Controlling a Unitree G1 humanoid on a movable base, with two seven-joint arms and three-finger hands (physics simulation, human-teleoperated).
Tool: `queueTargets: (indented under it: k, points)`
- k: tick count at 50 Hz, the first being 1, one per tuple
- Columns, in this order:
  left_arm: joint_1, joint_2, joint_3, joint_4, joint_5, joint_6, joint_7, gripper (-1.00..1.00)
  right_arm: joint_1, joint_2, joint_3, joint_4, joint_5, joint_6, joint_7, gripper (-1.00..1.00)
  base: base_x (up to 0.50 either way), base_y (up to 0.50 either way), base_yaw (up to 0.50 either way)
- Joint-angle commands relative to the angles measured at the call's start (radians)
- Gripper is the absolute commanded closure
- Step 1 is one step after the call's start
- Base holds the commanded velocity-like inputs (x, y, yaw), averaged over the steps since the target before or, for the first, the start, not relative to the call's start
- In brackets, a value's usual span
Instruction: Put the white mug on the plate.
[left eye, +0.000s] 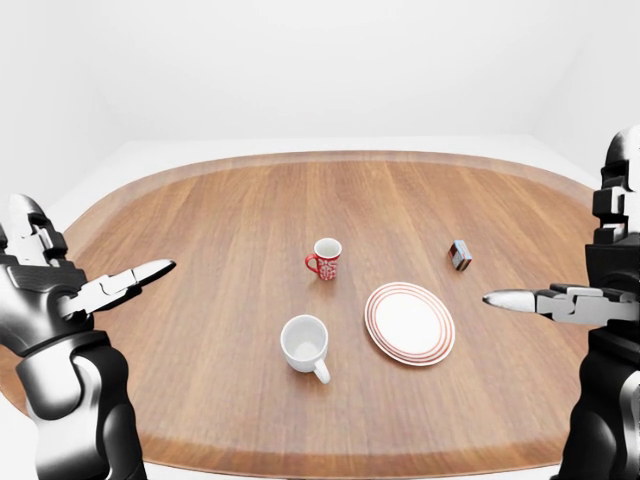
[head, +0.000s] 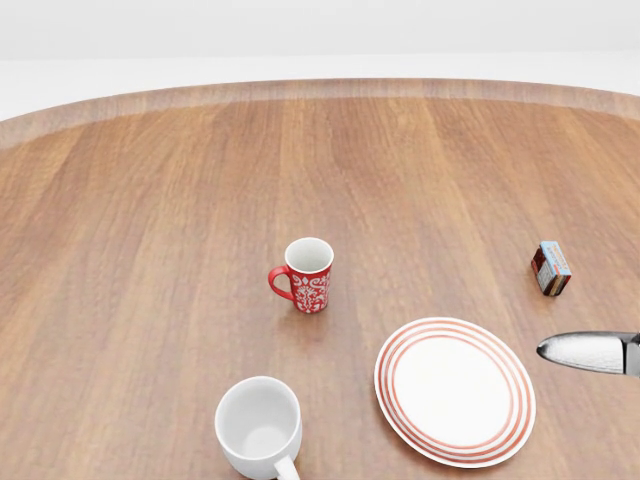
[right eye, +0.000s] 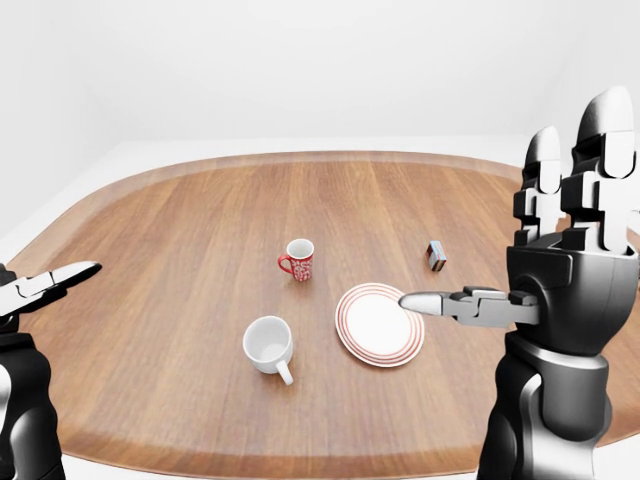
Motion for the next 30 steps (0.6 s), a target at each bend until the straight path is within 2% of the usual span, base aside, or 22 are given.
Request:
queueTargets:
  k: [1,8,13,23,27,30]
  points:
    - [0.001,-0.001,-0.001,0.002,0.003,0.0,-0.001,-1.0,-0.028,-0.016,0.02,0.022,-0.027,0.0,0.0,-1.0,0.0,0.0,0.0]
    - [0.001,-0.001,-0.002,0.001,0.003,0.0,-0.001,-1.0,-0.034,-0.017,0.025,0.025,-0.031,0.0,0.0,-1.0,0.0,0.0,0.0]
    - [0.001,-0.001,-0.001,-0.001,0.002,0.0,0.0,-1.0,-0.062,-0.029,0.076,0.05,-0.079,0.0,-0.005,-1.0,0.0,0.0,0.0]
    - [0.001,-0.002,-0.003,0.001,0.003,0.0,0.0,-1.0,-0.256,-0.06,0.269,0.211,-0.249,0.0,0.025,-1.0,0.0,0.0,0.0]
    - [-0.001,-0.002,-0.004,0.005,0.002,0.0,0.0,-1.0,-0.352,-0.059,0.363,0.374,-0.365,0.0,0.086,-1.0,0.0,0.0,0.0]
    - [0.001,-0.003,-0.007,0.008,0.005,0.0,0.0,-1.0,-0.394,-0.039,0.393,0.456,-0.439,0.0,0.13,-1.0,0.0,0.0,0.0]
